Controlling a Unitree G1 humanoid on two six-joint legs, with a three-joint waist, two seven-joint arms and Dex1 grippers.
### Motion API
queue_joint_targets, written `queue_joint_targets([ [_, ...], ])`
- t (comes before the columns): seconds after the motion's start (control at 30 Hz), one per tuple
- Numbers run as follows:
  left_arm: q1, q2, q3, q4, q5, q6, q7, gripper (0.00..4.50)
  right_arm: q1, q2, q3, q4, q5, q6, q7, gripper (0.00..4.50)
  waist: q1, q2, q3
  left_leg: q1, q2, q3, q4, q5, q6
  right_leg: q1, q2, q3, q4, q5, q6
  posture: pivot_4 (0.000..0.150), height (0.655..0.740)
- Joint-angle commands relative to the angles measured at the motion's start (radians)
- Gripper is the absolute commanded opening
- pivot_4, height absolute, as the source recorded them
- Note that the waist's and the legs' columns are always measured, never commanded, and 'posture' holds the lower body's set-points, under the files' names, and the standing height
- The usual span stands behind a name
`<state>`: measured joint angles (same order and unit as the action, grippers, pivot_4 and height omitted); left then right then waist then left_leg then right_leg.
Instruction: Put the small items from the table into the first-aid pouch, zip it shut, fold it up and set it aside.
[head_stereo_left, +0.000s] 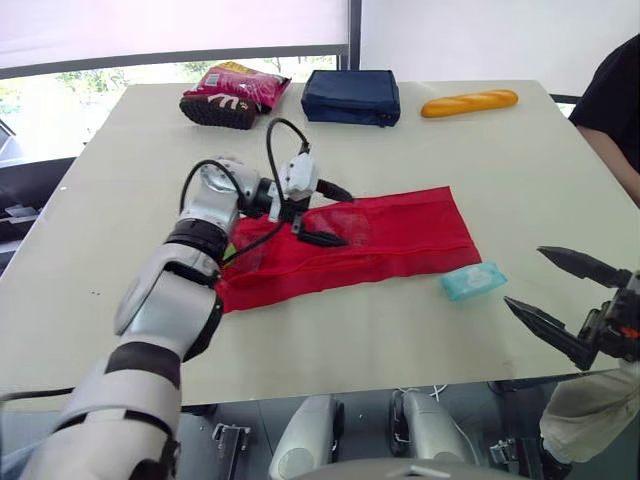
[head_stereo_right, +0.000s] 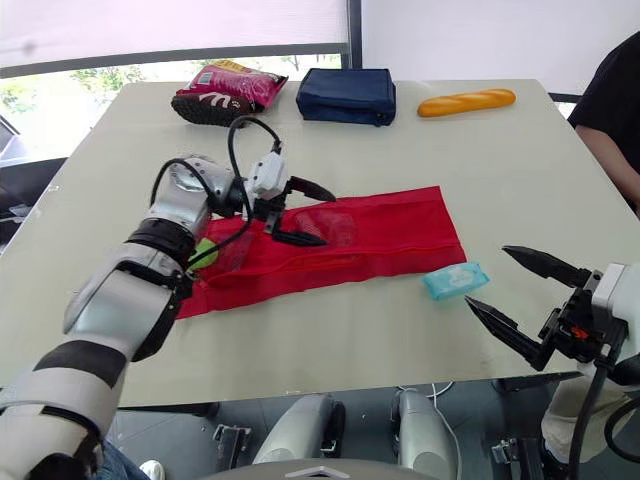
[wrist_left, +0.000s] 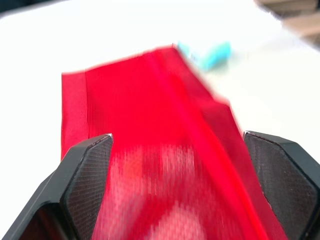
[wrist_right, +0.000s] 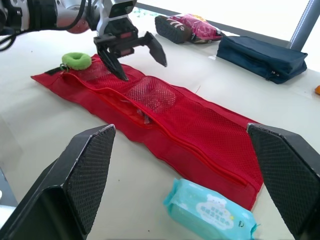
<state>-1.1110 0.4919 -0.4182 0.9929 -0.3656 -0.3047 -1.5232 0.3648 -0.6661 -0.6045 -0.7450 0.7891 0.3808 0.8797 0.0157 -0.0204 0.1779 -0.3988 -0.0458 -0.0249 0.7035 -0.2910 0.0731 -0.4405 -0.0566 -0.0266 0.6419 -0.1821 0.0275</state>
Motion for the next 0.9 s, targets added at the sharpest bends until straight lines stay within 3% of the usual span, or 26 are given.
queue_joint_targets([
  [0.03, 0.037, -0.065, 0.043, -0.117, 0.070, 0.062, 0.116, 4.43, -0.021, -0.004, 0.007, -0.020, -0.003, -0.030, -0.021, 4.50, 0.000, 0.000, 0.000, 0.000, 0.000, 0.000, 0.000, 0.000, 0.000, 0.000, 0.000, 0.000, 0.000, 0.000, 0.000, 0.150, 0.7397],
  [0.3, 0.097, -0.231, 0.034, -0.158, 0.253, 0.171, 0.368, 4.43, -0.018, 0.005, 0.020, -0.034, -0.017, -0.044, -0.051, 4.50, 0.001, 0.000, 0.000, 0.000, 0.000, 0.000, 0.000, 0.000, 0.000, 0.000, 0.000, 0.001, 0.000, 0.000, 0.000, 0.150, 0.7397],
  [0.63, 0.130, -0.332, 0.033, -0.118, 0.404, 0.193, 0.515, 4.43, 0.034, 0.008, 0.007, -0.069, -0.004, -0.049, -0.074, 4.50, 0.002, 0.000, 0.000, 0.001, 0.000, 0.000, 0.000, 0.000, 0.000, 0.000, 0.000, 0.000, 0.000, 0.000, 0.000, 0.150, 0.7397],
  [0.67, 0.134, -0.337, 0.037, -0.118, 0.407, 0.201, 0.516, 3.92, 0.046, 0.005, 0.001, -0.073, -0.002, -0.046, -0.072, 4.50, 0.002, 0.000, 0.000, 0.001, 0.000, 0.000, 0.000, 0.000, 0.000, 0.000, 0.000, 0.000, 0.000, 0.000, 0.000, 0.150, 0.7397],
  [0.7, 0.136, -0.339, 0.040, -0.117, 0.411, 0.204, 0.517, 3.69, 0.054, 0.002, -0.003, -0.076, -0.001, -0.045, -0.072, 4.50, 0.002, 0.000, 0.000, 0.001, 0.000, 0.000, 0.000, 0.000, 0.000, 0.000, 0.000, 0.001, 0.000, 0.000, 0.000, 0.150, 0.7397],
  [0.8, 0.144, -0.340, 0.051, -0.124, 0.417, 0.212, 0.522, 2.13, 0.088, -0.002, -0.034, -0.068, -0.003, -0.049, -0.067, 4.50, 0.002, 0.000, 0.000, 0.001, 0.000, 0.000, 0.000, 0.000, 0.000, 0.001, -0.001, 0.001, 0.000, 0.000, 0.000, 0.150, 0.7397],
  [0.83, 0.146, -0.341, 0.056, -0.128, 0.415, 0.216, 0.525, 1.84, 0.098, -0.004, -0.043, -0.062, -0.008, -0.050, -0.066, 4.50, 0.002, 0.000, 0.000, 0.001, 0.000, 0.000, 0.000, 0.000, 0.000, 0.001, -0.001, 0.001, 0.000, 0.000, 0.000, 0.150, 0.7397],
  [0.87, 0.147, -0.342, 0.060, -0.131, 0.415, 0.219, 0.526, 1.11, 0.104, -0.005, -0.049, -0.059, -0.011, -0.050, -0.065, 4.50, 0.002, 0.000, 0.000, 0.001, 0.000, 0.000, 0.000, 0.000, 0.000, 0.001, 0.000, 0.001, 0.000, 0.000, 0.000, 0.150, 0.7397],
  [0.9, 0.149, -0.344, 0.063, -0.138, 0.415, 0.225, 0.526, 0.78, 0.108, -0.005, -0.051, -0.057, -0.012, -0.050, -0.067, 4.50, 0.002, 0.000, 0.000, 0.001, 0.000, 0.000, 0.000, 0.000, 0.000, 0.001, 0.000, 0.001, 0.000, 0.000, 0.000, 0.150, 0.7397],
])
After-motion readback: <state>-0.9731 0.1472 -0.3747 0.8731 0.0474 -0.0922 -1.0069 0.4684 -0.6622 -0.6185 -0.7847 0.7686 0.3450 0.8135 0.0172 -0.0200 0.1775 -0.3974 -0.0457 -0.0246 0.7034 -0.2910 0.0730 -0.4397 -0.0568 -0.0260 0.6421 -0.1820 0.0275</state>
